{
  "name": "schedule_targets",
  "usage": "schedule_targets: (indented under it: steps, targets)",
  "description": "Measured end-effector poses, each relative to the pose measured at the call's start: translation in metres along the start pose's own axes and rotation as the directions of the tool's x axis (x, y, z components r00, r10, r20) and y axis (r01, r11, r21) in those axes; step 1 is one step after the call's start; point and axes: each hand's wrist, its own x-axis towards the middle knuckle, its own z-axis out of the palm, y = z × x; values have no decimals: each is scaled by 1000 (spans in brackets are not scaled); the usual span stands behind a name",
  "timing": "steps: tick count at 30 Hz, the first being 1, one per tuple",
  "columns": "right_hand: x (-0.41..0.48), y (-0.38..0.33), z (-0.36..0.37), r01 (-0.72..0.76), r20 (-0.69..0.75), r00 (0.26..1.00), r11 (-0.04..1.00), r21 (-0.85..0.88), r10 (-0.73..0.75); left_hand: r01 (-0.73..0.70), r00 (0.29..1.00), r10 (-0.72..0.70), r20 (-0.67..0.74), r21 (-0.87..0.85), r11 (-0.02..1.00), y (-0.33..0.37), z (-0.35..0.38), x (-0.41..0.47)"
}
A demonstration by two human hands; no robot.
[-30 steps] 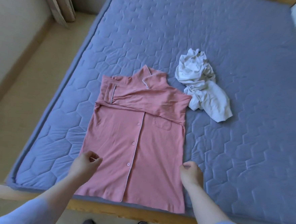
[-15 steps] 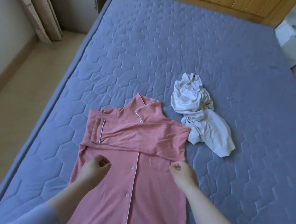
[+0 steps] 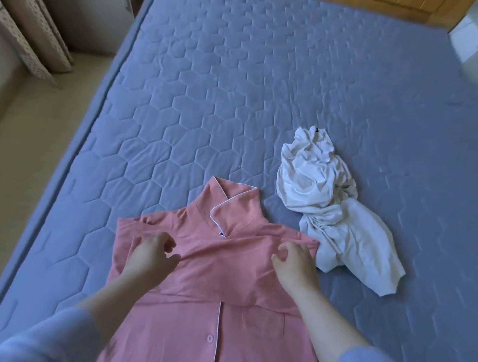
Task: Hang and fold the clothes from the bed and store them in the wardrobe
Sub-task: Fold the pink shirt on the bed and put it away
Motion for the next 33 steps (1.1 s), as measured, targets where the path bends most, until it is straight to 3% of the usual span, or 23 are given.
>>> schedule_targets:
  steps: [4, 16, 23, 28, 30, 33]
  targets:
    - [30, -7, 7, 33, 10, 999, 995, -89, -32, -24, 998, 20, 60, 59, 998, 5, 3, 31]
    - [96, -9, 29, 175, 19, 984, 945, -276, -177, -83, 995, 95, -22, 322, 943, 18, 28, 102]
    - [116, -6, 42, 228, 126, 971, 938, -259, -201, -103, 994, 99, 36, 505, 857, 11, 35, 127]
    - [118, 3, 39, 218, 212, 959, 967, -131, -188, -138, 988, 86, 132, 461, 877, 6, 32, 131]
    - [119, 10, 32, 239, 219, 957, 943, -233, -189, -195, 969, 88, 229, 498, 845, 4, 24, 129]
    - [118, 18, 23, 286, 171, 958, 813, -507, -230, -247, 957, 90, 277, 610, 753, 1, 21, 124]
